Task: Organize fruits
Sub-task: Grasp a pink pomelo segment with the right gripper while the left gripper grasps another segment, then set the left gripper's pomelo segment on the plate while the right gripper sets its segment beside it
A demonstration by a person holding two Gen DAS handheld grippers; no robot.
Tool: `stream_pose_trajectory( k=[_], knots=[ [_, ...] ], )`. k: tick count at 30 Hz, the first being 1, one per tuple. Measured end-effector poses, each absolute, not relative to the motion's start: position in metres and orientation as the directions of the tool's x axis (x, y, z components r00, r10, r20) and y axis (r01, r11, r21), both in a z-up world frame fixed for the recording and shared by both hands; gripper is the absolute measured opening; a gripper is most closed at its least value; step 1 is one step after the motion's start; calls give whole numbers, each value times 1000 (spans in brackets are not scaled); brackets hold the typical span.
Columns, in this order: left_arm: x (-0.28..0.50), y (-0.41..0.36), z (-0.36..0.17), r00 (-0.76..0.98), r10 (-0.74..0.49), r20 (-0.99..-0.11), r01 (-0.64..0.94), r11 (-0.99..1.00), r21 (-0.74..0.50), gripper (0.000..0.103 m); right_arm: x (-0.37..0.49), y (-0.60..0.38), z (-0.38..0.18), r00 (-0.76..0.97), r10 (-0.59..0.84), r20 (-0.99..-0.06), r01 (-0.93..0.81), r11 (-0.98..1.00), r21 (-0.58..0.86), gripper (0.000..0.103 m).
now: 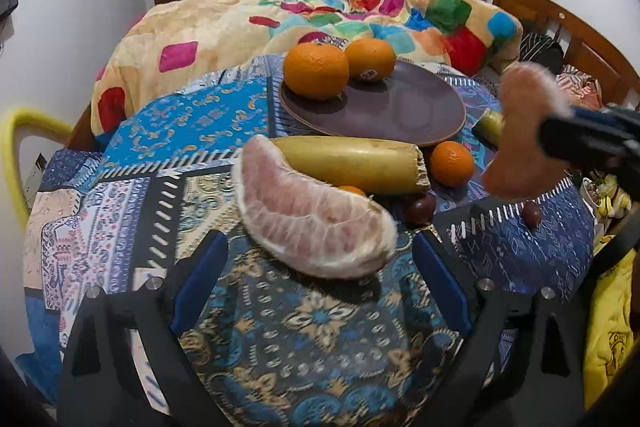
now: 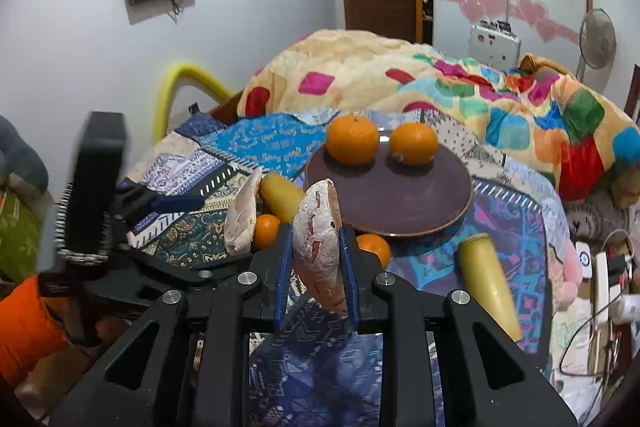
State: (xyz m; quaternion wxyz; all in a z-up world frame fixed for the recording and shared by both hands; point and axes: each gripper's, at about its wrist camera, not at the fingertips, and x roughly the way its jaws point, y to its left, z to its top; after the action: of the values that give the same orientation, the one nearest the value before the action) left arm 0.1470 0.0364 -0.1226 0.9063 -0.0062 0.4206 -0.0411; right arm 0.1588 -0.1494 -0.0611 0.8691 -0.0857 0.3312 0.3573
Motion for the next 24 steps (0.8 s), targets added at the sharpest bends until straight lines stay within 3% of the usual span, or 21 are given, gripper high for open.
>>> stream_pose_trajectory(
  k=[2,7,16,19,24],
  knots=[
    [151,30,-125,632,-60,-773,60,998,-28,91,159,-158,-58,527,579,-622,-686,722,92,21],
    [154,20,-128,626,31,-779,34,997,67,61,168,-183,-60,526,592,-611,-675,727,123,21],
    [138,37,-118,636,88,-766,-27,995,92,31,181,-209,-61,536,589,-605,-650,745,150,21],
    [133,50,-112,636,111,-764,-65,994,90,22,182,-213,-60,543,588,-599,-642,751,155,21],
    [126,72,-99,649,111,-753,-94,993,65,18,182,-216,-58,556,581,-595,-629,762,156,21]
  ],
)
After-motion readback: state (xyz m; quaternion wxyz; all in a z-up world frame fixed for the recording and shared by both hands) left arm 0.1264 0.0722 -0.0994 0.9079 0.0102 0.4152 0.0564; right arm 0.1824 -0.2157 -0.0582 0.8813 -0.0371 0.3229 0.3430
